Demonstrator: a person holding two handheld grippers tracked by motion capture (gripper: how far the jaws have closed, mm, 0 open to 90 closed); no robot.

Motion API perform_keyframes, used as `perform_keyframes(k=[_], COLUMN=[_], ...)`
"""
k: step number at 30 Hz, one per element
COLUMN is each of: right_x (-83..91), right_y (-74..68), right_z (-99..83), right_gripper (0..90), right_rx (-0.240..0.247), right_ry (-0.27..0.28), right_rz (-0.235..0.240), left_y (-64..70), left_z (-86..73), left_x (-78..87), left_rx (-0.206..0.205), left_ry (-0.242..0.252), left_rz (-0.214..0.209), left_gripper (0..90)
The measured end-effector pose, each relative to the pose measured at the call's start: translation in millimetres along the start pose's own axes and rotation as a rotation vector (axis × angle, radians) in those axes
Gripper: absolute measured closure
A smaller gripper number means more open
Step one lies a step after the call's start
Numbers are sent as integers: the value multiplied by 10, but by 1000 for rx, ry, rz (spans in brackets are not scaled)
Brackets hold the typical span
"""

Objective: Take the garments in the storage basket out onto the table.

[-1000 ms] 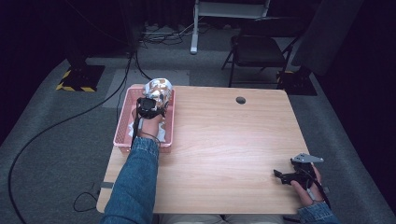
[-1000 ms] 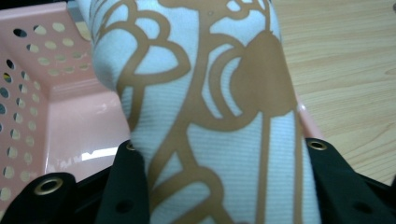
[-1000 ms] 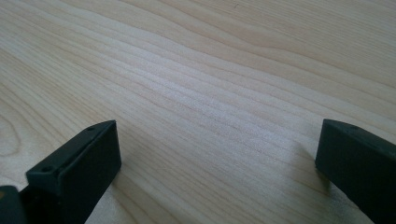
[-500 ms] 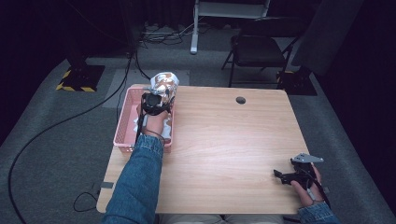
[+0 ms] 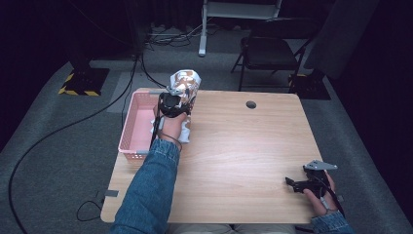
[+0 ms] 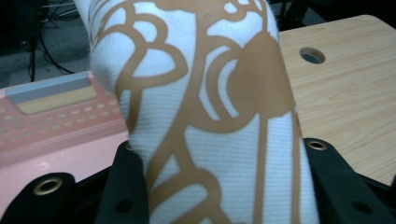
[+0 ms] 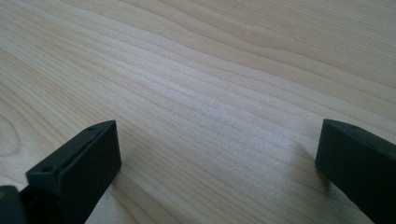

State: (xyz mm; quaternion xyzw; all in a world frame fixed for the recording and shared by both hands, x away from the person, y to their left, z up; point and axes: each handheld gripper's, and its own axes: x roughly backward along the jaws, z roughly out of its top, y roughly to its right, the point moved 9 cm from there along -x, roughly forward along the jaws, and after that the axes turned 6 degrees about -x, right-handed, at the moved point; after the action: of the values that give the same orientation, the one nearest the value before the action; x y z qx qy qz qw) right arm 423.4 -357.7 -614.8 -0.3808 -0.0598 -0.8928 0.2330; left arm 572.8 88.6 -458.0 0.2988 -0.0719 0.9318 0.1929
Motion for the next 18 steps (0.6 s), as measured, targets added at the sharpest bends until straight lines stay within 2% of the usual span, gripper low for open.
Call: perform_keyframes(k=[5, 6, 18], right_x=[0, 0, 0], right_y=[0, 0, 0], right_z=[0, 0, 1], right_gripper=[0, 0, 0], right_rx=[0, 0, 1], right_ry=[0, 0, 1], right_rz=[0, 0, 0], left_y=[113, 196, 419], left_z=[70, 110, 219], left_x=[18, 27, 31], left_rx=[-12, -25, -41], left_ry=[16, 22, 50], left_rz=[-18, -32, -65], left_gripper=[565, 564, 563])
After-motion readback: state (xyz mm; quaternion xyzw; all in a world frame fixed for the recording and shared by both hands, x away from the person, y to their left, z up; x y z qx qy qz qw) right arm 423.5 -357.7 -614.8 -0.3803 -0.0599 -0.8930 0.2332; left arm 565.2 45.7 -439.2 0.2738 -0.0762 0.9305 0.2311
